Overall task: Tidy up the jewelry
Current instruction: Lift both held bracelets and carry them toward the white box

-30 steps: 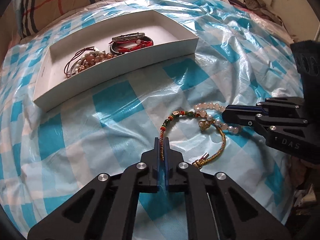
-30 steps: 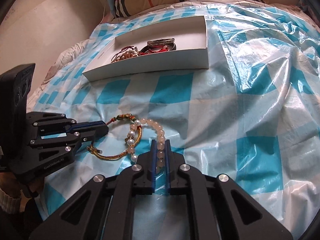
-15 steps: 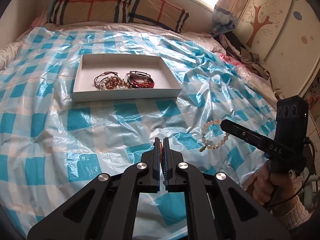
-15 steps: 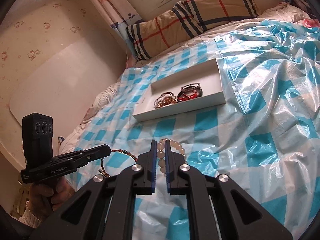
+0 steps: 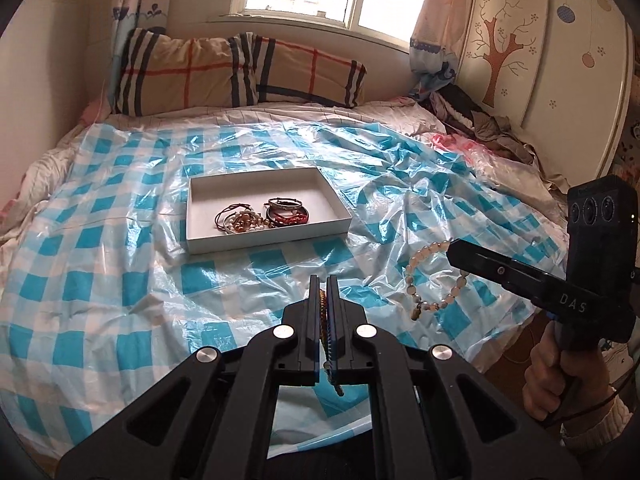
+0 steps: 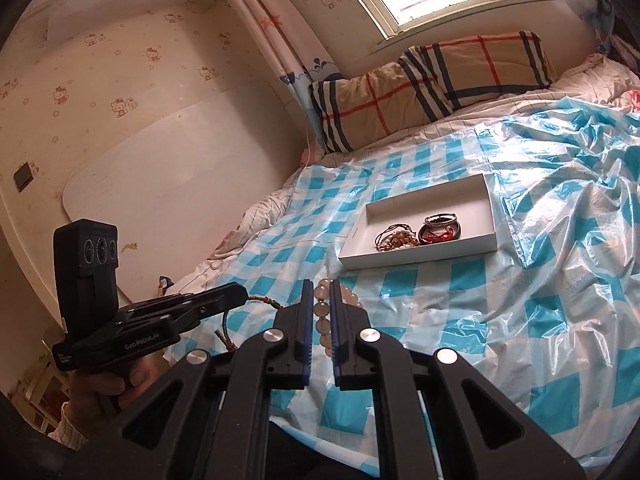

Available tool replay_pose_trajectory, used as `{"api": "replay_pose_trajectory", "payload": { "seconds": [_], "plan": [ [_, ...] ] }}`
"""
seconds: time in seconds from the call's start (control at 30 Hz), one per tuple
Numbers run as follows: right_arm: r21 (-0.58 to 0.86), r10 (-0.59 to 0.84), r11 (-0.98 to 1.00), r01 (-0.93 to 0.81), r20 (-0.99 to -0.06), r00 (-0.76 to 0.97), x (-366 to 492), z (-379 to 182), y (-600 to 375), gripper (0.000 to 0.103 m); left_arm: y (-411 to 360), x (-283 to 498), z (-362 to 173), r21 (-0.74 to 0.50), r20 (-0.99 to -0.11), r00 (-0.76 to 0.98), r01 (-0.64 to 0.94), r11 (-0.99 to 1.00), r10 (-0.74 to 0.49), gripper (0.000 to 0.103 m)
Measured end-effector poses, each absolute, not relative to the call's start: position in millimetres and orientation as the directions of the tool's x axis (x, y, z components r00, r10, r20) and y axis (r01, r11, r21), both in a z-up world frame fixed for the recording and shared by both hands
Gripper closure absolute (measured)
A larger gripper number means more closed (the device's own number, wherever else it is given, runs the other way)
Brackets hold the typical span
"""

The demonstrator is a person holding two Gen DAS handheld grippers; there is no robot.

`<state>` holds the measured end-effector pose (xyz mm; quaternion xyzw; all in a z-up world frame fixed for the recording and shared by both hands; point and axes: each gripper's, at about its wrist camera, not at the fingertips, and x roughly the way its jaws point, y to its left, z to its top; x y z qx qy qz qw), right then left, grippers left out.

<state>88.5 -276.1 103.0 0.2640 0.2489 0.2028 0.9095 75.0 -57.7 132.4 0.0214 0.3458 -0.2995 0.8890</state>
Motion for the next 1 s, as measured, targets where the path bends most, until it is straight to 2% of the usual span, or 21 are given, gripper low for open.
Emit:
{"api": "replay_pose_trajectory", "payload": {
  "seconds": [0.67,1.0],
  "plan": [
    [0.59,0.522,0.766,-0.255,-0.34,0.783,115,98,-271,0.094,-62,89,131,-0.133,-0.625,0.606,0.538,0.832,-0.492,0.1],
    [0.587,0.49,0.781,-0.214,-0.364,0.792,165,80,-287,0.094,-76,144,119,-0.176,-0.615,0.588,0.548,0.818,-0.526,0.1]
  ]
}}
